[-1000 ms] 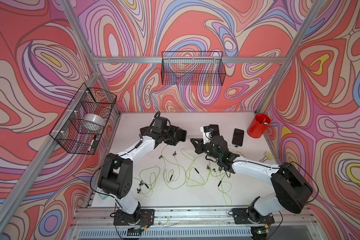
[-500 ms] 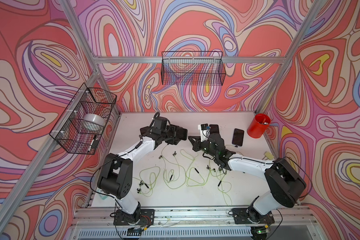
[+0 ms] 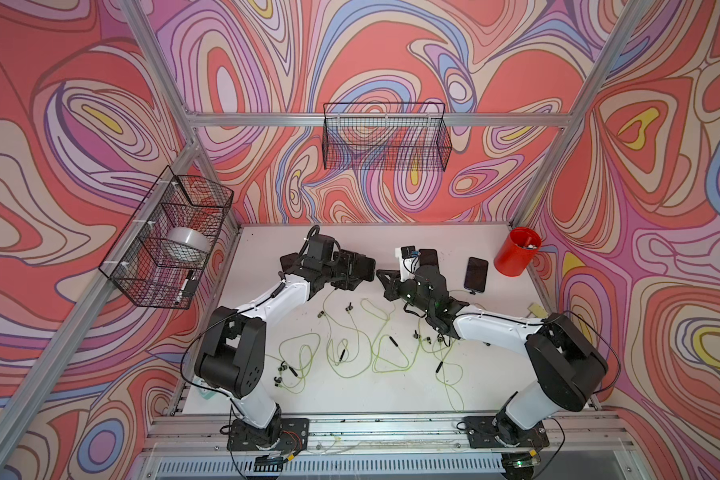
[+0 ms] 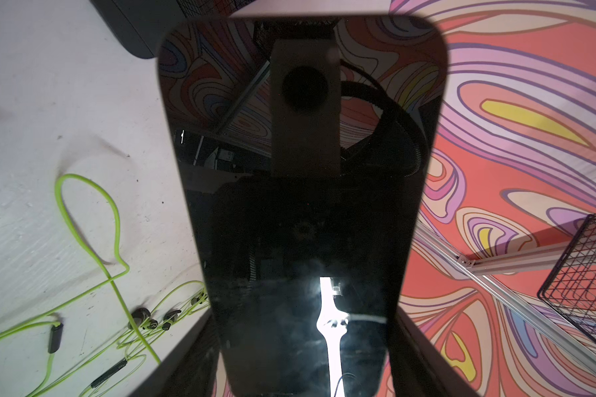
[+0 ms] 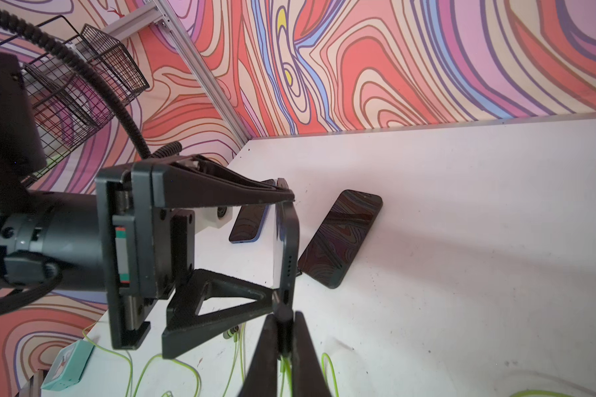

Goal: Plug wired earphones into phones
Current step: Insert the wired earphone into the phone.

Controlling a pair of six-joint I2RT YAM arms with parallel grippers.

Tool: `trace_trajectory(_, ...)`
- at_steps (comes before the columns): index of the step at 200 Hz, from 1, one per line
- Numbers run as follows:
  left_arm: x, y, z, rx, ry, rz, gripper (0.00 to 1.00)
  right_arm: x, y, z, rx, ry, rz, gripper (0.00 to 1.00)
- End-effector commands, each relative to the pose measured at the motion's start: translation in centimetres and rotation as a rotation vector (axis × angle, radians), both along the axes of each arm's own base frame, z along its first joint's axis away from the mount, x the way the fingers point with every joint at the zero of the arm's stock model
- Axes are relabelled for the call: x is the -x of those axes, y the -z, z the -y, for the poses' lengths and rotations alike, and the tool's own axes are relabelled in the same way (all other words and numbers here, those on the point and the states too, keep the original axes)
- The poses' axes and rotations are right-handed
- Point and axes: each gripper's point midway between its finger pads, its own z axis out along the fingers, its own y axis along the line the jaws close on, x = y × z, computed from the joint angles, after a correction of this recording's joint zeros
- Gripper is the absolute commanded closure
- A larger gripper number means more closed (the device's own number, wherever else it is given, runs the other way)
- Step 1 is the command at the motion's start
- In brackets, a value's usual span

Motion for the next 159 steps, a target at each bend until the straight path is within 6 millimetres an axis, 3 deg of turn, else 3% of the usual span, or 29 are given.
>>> trace_trajectory(1,-0.3,-3.2,0.2,0.050,0.000,0.081,1.00,-0.4,-0.3,0.0,0.011,0.013,0.018,1.00)
trace_trajectory(159,-0.3,-3.7,0.5,0.058,0.003,0.094,1.00,-1.1,0.8,-0.6,0.035,0.009,-0.007,1.00)
